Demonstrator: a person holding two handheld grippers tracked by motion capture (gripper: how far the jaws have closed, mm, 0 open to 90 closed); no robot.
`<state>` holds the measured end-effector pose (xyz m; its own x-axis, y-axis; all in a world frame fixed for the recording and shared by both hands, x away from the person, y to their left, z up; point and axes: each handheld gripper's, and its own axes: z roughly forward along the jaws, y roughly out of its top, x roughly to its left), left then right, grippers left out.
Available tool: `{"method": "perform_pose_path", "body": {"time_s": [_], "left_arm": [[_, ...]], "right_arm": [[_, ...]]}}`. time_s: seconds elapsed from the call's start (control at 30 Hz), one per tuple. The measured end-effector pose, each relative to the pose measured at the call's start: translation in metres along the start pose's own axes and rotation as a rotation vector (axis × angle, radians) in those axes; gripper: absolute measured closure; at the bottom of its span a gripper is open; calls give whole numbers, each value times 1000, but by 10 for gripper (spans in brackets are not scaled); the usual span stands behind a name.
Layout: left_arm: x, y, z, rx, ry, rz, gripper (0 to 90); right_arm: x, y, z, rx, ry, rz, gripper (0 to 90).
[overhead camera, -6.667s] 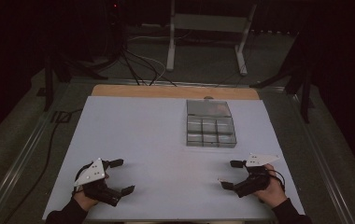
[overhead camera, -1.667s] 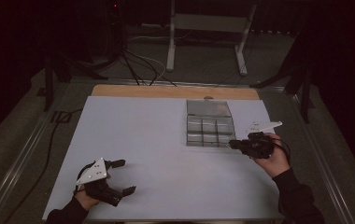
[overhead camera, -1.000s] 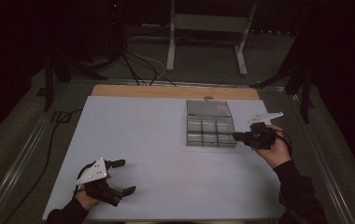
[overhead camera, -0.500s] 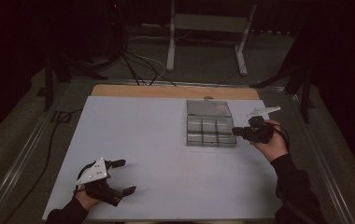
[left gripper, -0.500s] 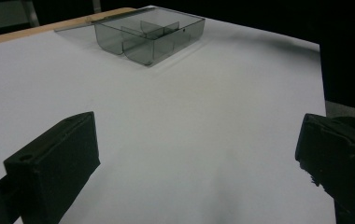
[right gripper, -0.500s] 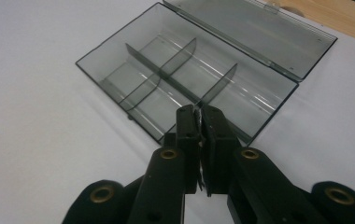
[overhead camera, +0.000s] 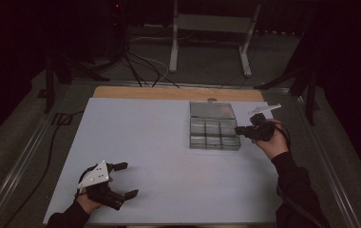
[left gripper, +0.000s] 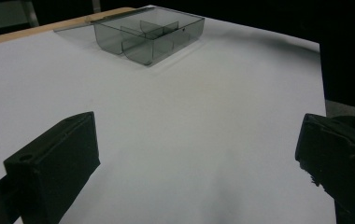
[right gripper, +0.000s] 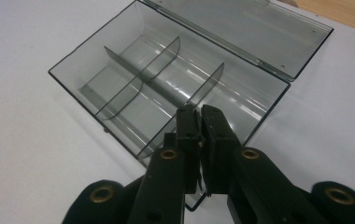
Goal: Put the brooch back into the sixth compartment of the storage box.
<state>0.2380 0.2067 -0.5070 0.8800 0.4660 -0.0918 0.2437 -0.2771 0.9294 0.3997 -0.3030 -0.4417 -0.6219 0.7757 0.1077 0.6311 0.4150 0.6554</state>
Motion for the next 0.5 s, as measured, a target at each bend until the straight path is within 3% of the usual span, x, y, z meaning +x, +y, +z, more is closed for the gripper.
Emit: {"method": "perform_pose_path", "body": {"time_s": [0.5], "left_arm": [[0, 0, 0, 3, -1, 1, 10]], "right_arm": [[0, 1, 16, 8, 14, 6, 863]]}}
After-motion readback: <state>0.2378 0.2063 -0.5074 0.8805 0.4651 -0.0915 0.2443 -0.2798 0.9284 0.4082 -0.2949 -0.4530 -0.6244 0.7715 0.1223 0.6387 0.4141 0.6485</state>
